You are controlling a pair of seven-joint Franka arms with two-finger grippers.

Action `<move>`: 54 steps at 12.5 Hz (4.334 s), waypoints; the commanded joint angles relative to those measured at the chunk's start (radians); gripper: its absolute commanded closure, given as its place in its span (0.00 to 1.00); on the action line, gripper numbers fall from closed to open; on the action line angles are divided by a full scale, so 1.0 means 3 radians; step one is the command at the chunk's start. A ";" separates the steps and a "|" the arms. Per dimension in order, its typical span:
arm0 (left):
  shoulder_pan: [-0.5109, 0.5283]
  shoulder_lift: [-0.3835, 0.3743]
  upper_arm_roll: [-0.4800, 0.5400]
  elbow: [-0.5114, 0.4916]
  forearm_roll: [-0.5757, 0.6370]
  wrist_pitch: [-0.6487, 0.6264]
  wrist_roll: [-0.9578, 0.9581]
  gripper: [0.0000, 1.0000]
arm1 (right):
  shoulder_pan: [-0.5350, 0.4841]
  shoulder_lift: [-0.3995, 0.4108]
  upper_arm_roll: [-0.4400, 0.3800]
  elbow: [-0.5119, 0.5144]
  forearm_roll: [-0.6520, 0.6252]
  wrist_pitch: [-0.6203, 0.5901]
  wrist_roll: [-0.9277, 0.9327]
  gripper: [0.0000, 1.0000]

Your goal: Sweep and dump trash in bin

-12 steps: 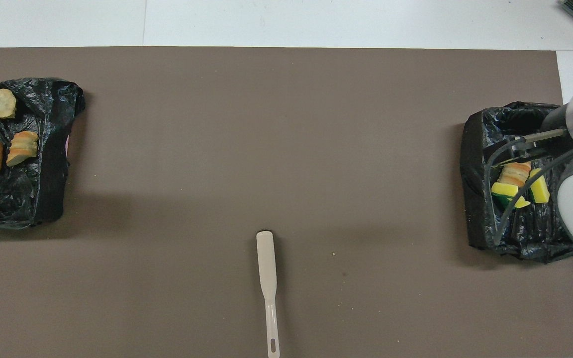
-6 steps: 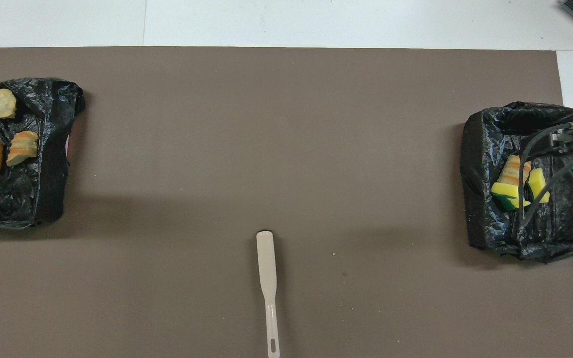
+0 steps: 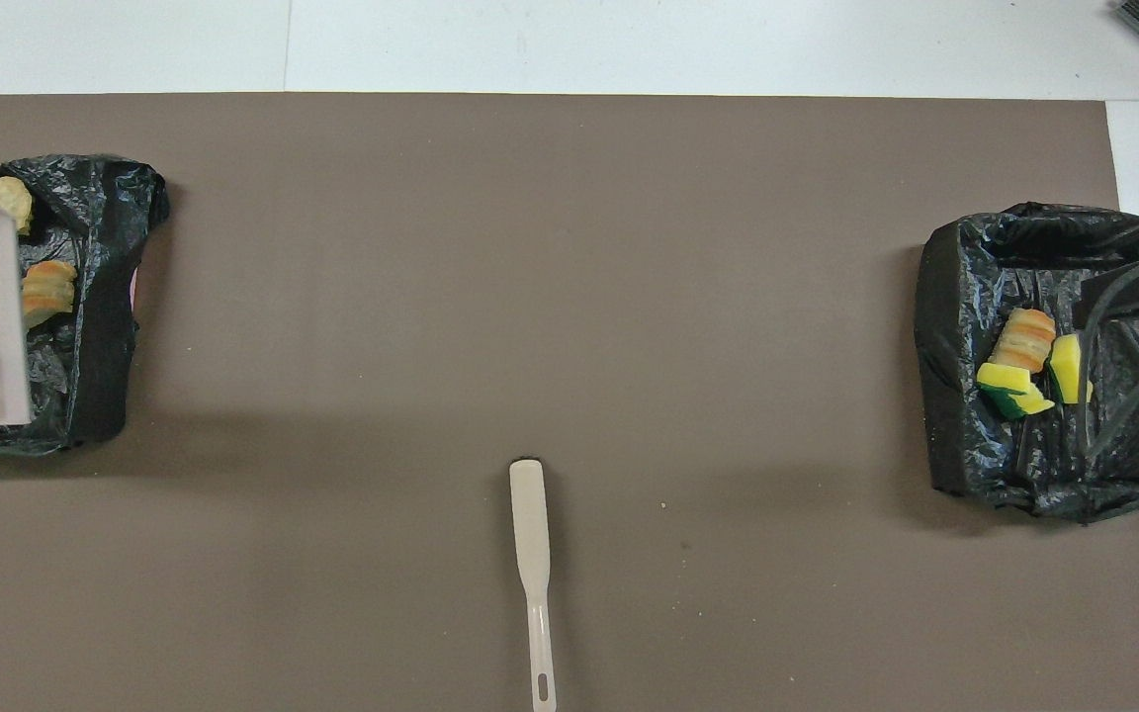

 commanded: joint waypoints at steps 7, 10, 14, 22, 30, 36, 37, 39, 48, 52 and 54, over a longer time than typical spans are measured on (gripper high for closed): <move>-0.0641 -0.0264 0.0021 -0.0991 -0.1475 0.0368 -0.1993 1.00 | 0.0001 -0.0289 -0.0069 -0.0412 0.0226 0.0206 0.0019 0.00; -0.1132 -0.0151 0.0021 -0.1313 -0.1501 0.0960 -0.3271 1.00 | 0.0002 -0.0268 -0.0059 -0.0407 0.0170 0.0257 0.0024 0.00; -0.1593 0.0052 0.0016 -0.1381 -0.1665 0.1426 -0.4718 1.00 | 0.0006 -0.0273 -0.0059 -0.0407 0.0195 0.0237 0.0014 0.00; -0.2176 0.0267 0.0016 -0.1233 -0.2391 0.1999 -0.6347 1.00 | 0.0012 -0.0273 0.0013 -0.0407 0.0231 0.0242 0.0014 0.00; -0.2545 0.0860 0.0021 -0.0655 -0.2371 0.1938 -0.6976 1.00 | 0.0017 -0.0273 0.0013 -0.0407 0.0231 0.0232 0.0004 0.00; -0.2499 0.0836 0.0021 -0.0639 -0.2355 0.1969 -0.6941 0.00 | 0.0017 -0.0273 0.0013 -0.0407 0.0231 0.0247 0.0014 0.00; -0.2458 0.0805 0.0021 -0.0644 -0.2350 0.1938 -0.6926 0.00 | 0.0017 -0.0273 0.0013 -0.0407 0.0236 0.0242 0.0014 0.00; -0.2376 0.0611 0.0072 -0.0715 -0.2350 0.1806 -0.6920 0.00 | 0.0017 -0.0273 0.0013 -0.0407 0.0231 0.0237 0.0014 0.00; -0.1181 -0.0591 0.0088 -0.0731 -0.2345 0.0211 -0.4657 0.00 | 0.0017 -0.0273 0.0013 -0.0407 0.0231 0.0237 0.0014 0.00; -0.0878 -0.0704 0.0134 -0.0420 -0.2156 -0.0193 -0.4252 0.00 | 0.0017 -0.0273 0.0013 -0.0407 0.0231 0.0237 0.0014 0.00; -0.0832 -0.0759 0.0271 -0.0322 -0.2156 -0.0367 -0.4098 0.00 | 0.0017 -0.0273 0.0013 -0.0407 0.0231 0.0237 0.0014 0.00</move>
